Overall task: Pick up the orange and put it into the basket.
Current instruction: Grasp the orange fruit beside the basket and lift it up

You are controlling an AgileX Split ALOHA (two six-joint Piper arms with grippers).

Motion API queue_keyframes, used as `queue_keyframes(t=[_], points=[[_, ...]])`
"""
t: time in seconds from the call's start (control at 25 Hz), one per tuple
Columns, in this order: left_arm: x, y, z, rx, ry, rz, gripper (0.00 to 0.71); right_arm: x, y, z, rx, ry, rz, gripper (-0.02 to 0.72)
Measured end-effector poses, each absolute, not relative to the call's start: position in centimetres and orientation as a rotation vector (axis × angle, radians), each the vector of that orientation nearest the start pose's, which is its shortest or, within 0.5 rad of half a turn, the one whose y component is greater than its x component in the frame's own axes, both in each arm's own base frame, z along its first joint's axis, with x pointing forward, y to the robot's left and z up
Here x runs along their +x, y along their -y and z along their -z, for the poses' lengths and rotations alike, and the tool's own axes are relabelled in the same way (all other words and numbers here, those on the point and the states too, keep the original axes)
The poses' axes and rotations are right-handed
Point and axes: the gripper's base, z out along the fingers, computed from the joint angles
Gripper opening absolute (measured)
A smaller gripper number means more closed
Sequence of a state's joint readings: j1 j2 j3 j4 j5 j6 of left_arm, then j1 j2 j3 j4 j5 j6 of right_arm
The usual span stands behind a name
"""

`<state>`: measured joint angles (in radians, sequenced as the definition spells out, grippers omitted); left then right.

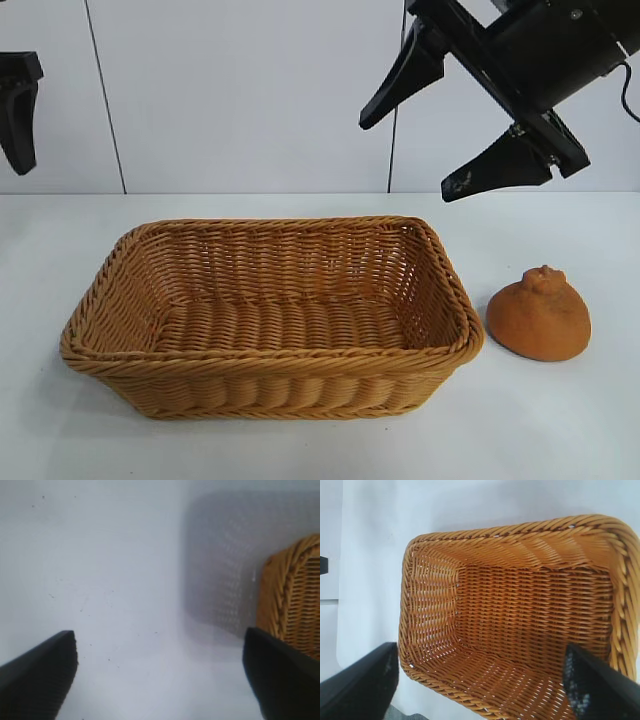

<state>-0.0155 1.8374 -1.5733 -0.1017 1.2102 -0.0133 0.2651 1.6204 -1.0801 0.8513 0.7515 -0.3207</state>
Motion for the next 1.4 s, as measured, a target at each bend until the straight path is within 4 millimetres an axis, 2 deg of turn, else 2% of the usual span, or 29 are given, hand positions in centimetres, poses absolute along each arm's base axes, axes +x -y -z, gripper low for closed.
queue_keyframes(t=[0.08,0.2,0.32,0.44,0.56,0.72,0.84,1.08,1.28,1.4], points=[[36.9,1.4,-28.6,-0.035,-2.929,0.15,0.641,30.6,-13.1,-24.7,-0.067,-2.63,-0.928,0.61],[34.3,1.4,-30.2,-0.032,-2.905,0.15,0.641,30.6,-13.1,-24.7,-0.068,-2.631,-0.927,0.61],[30.7,1.3,-31.4,-0.031,-2.886,0.148,0.641,30.6,-13.1,-24.7,-0.068,-2.631,-0.927,0.61],[26.1,1.3,-32.1,-0.02,-2.867,0.147,0.641,30.6,-13.1,-24.7,-0.068,-2.631,-0.927,0.61],[21.5,1.2,-31.3,-0.01,-2.874,0.142,0.641,30.6,-13.1,-24.7,-0.071,-2.632,-0.924,0.61],[15.8,1.1,-29.2,-0.011,-2.862,0.14,0.641,30.6,-13.1,-24.7,-0.073,-2.633,-0.922,0.61],[12.5,1.0,-27.9,-0.012,-2.788,0.136,0.641,30.5,-13.1,-24.7,-0.074,-2.634,-0.922,0.61],[7.5,0.7,-26.5,-0.001,-2.592,0.106,0.641,30.5,-13.1,-24.7,-0.076,-2.635,-0.923,0.61],[4.6,0.6,-27.1,0.008,-2.389,0.088,0.641,30.4,-13.2,-25.0,-0.111,-2.649,-0.932,0.61],[3.2,0.6,-27.5,0.011,-2.289,0.087,0.641,30.9,-13.2,-26.1,-0.173,-2.649,-0.885,0.61]])
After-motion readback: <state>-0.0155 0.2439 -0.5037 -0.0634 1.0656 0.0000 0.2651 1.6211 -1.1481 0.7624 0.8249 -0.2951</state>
